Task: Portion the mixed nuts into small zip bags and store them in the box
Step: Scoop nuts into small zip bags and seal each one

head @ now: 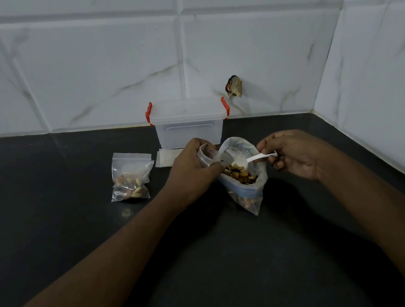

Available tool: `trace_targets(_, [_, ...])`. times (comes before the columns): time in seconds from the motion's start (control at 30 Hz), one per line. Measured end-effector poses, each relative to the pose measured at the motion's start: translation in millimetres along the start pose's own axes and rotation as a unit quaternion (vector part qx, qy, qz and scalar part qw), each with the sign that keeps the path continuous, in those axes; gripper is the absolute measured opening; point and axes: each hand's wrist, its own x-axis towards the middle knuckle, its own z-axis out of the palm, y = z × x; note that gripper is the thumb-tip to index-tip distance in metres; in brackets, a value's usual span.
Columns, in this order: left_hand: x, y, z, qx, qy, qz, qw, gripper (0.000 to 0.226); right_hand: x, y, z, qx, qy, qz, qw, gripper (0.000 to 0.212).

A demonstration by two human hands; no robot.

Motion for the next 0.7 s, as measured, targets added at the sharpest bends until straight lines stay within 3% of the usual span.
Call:
trace_targets(0.27, [1, -1, 1, 0.004, -0.004, 0.000, 1.000, 0.042, 0, -2, -3, 0.136, -0.004, 0.039, 0.990, 0.014])
trace_targets(0.57, [0, 0, 1, -0.016, -0.009, 0.006, 1.000, 0.040, -17, -10, 18, 0.196, -0.071, -0.072, 0.975, 0.017])
trace_targets(0.7, [-1, -1, 2, -0.037, -0.004, 0.002, 0.999, 0.047, -25, -5, 31, 0.110, -0.110, -0.152, 0.976, 0.017])
